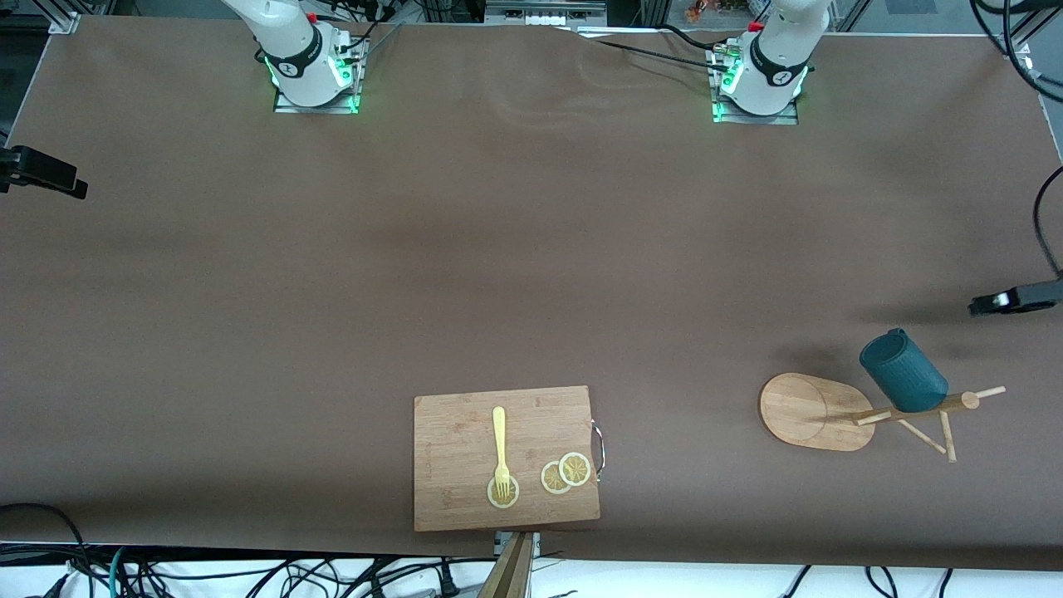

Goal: Pass cup and hang on rack
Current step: 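Open the left gripper and pull it away from the mug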

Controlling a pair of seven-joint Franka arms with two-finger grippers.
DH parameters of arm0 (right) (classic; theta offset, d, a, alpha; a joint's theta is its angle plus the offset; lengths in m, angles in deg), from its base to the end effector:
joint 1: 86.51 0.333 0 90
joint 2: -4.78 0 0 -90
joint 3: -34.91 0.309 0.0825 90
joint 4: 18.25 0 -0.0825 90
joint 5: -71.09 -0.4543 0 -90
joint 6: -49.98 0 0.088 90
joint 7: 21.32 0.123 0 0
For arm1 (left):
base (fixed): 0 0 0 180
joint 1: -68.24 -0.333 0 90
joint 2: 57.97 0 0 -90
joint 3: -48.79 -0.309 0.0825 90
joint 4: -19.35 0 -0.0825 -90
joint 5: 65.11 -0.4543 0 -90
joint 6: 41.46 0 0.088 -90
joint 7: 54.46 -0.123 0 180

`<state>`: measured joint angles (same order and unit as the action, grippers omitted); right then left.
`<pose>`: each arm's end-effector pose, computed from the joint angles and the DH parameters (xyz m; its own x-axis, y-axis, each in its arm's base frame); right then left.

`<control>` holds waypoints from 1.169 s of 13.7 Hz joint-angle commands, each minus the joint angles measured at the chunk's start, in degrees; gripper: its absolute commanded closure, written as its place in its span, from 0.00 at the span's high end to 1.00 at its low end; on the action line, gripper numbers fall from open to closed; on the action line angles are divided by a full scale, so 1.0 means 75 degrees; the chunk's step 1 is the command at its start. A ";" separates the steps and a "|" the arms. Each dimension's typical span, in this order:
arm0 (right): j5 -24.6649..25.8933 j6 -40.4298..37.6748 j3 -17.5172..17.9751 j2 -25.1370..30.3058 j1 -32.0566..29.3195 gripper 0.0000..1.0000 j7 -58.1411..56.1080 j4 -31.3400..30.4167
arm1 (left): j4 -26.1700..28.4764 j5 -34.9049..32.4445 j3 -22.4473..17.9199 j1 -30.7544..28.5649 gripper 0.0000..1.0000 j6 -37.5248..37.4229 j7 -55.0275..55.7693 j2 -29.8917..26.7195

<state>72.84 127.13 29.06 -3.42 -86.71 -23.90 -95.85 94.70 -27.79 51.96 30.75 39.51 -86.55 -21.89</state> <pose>0.6375 -0.0672 0.6084 0.9862 -0.0673 -0.1513 -0.0622 -0.9973 0.0382 0.6418 0.3477 0.3233 0.9933 0.0762 -0.0873 0.1158 -0.6498 0.7513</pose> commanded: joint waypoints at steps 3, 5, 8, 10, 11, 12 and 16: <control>-0.0152 0.0048 0.0030 0.0052 -0.0090 1.00 -0.0020 -0.0048 | 0.0207 -0.1961 0.0222 0.0358 1.00 -0.0565 -0.0268 -0.2006; -0.0152 0.0048 0.0030 0.0052 -0.0090 1.00 -0.0020 -0.0048 | 0.0219 -0.2617 0.0526 0.0685 1.00 -0.0589 -0.0245 -0.2745; -0.0152 0.0048 0.0030 0.0052 -0.0090 1.00 -0.0020 -0.0048 | 0.0219 -0.3439 0.1228 0.0956 1.00 -0.0589 0.0070 -0.3485; -0.0152 0.0048 0.0030 0.0052 -0.0102 1.00 -0.0020 -0.0048 | 0.0219 -0.3896 0.1918 0.0945 1.00 -0.0624 0.0748 -0.3837; -0.0152 0.0048 0.0030 0.0052 -0.0102 1.00 -0.0020 -0.0048 | 0.0219 -0.4061 0.2247 0.0945 1.00 -0.0693 0.1099 -0.3954; -0.0152 0.0048 0.0030 0.0052 -0.0102 1.00 -0.0020 -0.0048 | 0.0231 -0.4120 0.2494 0.0945 1.00 -0.0787 0.1416 -0.4072; -0.0175 0.0048 0.0030 0.0052 -0.0102 1.00 -0.0020 -0.0048 | 0.0545 -0.4517 0.2825 0.1421 1.00 -0.0894 0.2366 -0.4657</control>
<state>72.70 127.15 29.03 -3.43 -86.90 -23.90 -95.85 95.21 -58.19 73.10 38.81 32.51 -71.41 -52.97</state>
